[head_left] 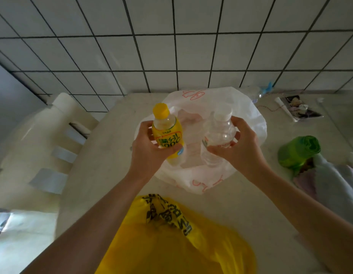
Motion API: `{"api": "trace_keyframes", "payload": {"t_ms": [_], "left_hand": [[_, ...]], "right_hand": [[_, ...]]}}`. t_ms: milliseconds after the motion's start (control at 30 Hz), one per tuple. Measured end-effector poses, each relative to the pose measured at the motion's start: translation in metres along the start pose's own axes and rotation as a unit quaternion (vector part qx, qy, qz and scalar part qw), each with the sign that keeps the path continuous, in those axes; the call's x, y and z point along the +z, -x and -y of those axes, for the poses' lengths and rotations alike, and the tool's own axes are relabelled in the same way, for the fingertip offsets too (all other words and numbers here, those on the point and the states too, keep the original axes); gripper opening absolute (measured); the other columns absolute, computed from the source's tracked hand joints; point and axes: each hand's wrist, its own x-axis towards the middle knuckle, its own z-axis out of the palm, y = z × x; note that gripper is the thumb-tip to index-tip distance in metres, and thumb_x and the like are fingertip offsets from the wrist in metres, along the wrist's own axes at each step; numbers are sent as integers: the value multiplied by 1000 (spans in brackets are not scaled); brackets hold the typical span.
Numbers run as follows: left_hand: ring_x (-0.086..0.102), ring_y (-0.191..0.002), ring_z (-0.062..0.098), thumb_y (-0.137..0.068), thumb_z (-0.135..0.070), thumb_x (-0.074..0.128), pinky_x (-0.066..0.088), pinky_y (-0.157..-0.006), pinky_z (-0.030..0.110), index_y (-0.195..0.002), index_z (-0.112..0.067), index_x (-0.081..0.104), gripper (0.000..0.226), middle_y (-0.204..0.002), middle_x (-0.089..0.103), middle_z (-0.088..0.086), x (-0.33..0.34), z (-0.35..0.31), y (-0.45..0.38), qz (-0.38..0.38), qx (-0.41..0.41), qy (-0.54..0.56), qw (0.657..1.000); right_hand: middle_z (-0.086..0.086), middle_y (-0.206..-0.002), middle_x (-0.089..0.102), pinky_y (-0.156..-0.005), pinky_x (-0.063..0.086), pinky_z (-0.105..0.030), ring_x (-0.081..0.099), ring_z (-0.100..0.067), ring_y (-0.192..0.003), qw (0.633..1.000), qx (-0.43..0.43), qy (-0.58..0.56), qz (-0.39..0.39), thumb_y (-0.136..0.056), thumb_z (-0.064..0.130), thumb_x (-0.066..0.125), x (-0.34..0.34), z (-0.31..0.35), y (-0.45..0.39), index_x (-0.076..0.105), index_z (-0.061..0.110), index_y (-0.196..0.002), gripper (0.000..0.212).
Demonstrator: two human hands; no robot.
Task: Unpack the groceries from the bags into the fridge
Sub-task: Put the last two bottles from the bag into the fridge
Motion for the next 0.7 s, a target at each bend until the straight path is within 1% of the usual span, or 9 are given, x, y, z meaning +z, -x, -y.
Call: {"api": "trace_keyframes", "payload": {"t_ms": [67,133,267,367,433,500,567,600,700], "left_hand": [[61,-94,-7,-56,-20,93,53,-70,13,-113,-23,50,71,-102,62,-15,-14,-8,19,-14,1,16,1000],[62,-97,-5,-56,-18,93,56,-74,17,-115,-22,50,72,-104,63,-15,-28,-12,39,-25,1,34,999],[63,-97,-4,-56,-16,92,56,-76,20,-118,-20,51,74,-111,63,-14,-58,-16,81,-47,-6,51,998],[65,-98,2,-57,-11,91,57,-77,24,-118,-16,52,73,-114,64,-5,-81,-12,114,-68,-26,81,994],[66,-97,4,-58,-5,90,57,-77,25,-118,-13,52,71,-114,64,0,-96,-8,136,-87,-40,104,990],[66,-97,4,-58,-4,89,57,-78,25,-117,-13,52,70,-113,64,0,-112,-3,159,-106,-51,115,986],[66,-98,7,-58,-7,90,57,-79,27,-117,-15,52,70,-113,65,-1,-129,5,183,-123,-59,114,984],[66,-99,9,-57,-9,90,58,-81,30,-117,-16,52,71,-112,65,-2,-138,9,196,-133,-65,113,982],[66,-99,12,-55,-11,92,58,-83,39,-114,-19,54,71,-110,66,-4,-162,22,233,-164,-81,117,976]], "right_hand": [[6,-121,59,-89,54,-46,61,-16,-107,1000,-19,-3,9,-46,48,82,1,12,17,47,29,-125,89],[6,-119,60,-88,54,-46,61,-16,-107,999,-28,-9,20,-45,48,82,3,21,35,48,28,-125,90],[6,-115,62,-88,54,-42,63,-14,-103,998,-36,-7,47,-52,27,89,12,37,72,49,25,-127,85],[7,-113,63,-88,55,-38,63,-11,-101,997,-50,-6,62,-53,23,91,25,48,101,51,21,-128,85],[6,-113,65,-88,55,-40,64,-11,-101,995,-59,-7,79,-53,27,91,36,55,119,52,21,-128,85],[7,-111,66,-88,54,-43,64,-12,-100,993,-69,-2,98,-52,33,90,47,61,137,52,23,-127,84],[10,-108,65,-86,55,-42,64,-10,-99,990,-73,-10,120,-54,27,90,60,67,156,53,25,-124,80],[12,-105,65,-85,56,-42,64,-8,-97,988,-77,-15,130,-52,27,90,67,70,167,53,29,-121,78],[14,-102,66,-83,55,-46,66,-9,-95,985,-90,-21,148,-43,44,86,87,78,198,53,42,-113,77]]}}
